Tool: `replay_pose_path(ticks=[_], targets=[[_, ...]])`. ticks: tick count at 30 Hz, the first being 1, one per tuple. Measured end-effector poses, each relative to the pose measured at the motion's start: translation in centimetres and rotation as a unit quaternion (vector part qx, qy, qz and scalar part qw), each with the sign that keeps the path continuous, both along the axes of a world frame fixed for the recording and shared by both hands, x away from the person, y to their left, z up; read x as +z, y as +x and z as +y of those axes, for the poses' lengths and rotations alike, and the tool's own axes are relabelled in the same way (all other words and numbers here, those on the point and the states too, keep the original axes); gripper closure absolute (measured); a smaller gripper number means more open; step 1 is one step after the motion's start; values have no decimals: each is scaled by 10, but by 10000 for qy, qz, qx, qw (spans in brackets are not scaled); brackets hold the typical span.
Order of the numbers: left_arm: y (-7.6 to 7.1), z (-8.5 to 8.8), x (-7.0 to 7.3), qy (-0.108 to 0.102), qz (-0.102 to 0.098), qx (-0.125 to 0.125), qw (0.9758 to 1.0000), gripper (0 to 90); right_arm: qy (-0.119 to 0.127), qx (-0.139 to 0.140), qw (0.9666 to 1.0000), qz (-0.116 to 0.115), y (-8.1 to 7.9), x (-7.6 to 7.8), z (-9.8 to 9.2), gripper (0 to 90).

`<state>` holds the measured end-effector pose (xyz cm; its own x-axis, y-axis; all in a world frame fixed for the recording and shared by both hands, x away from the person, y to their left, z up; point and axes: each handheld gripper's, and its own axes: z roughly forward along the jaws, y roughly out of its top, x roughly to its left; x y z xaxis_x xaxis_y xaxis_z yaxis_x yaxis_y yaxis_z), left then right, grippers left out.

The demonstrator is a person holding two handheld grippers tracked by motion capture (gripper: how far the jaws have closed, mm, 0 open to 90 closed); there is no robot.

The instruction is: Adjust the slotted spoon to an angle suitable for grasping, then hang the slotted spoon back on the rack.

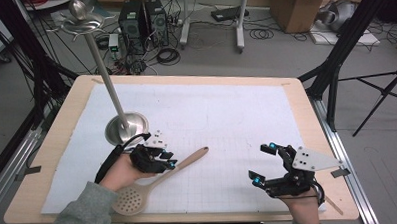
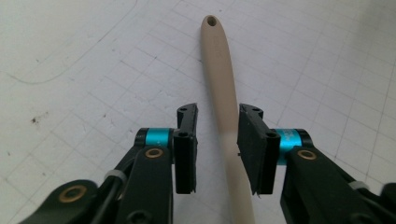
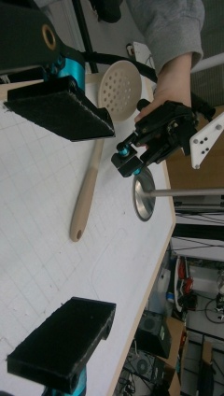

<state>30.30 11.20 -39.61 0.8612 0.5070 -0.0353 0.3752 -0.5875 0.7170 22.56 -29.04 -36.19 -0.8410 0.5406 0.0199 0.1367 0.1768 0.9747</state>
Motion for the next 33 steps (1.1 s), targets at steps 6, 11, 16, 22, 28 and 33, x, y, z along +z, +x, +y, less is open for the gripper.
replay_pose_path(ticks=[6,11,16,22,28,33], targets=[[-9,7,1,-162,-37,-242,9996,453,8,12,10000,18,3,0,1,128],[-16,10,1,-210,-168,-371,9990,316,-6,57,10000,25,7,-1,3,128],[-24,12,0,-184,-184,-214,9994,205,23,110,9999,7,9,2,7,128],[-30,11,1,-185,-193,-136,9996,188,39,197,9998,27,17,1,11,128],[-33,9,-3,-78,-197,-118,9997,209,103,267,9996,-36,22,3,12,128],[-33,6,-7,32,-130,-56,9999,218,139,282,9995,-52,23,4,11,128]])
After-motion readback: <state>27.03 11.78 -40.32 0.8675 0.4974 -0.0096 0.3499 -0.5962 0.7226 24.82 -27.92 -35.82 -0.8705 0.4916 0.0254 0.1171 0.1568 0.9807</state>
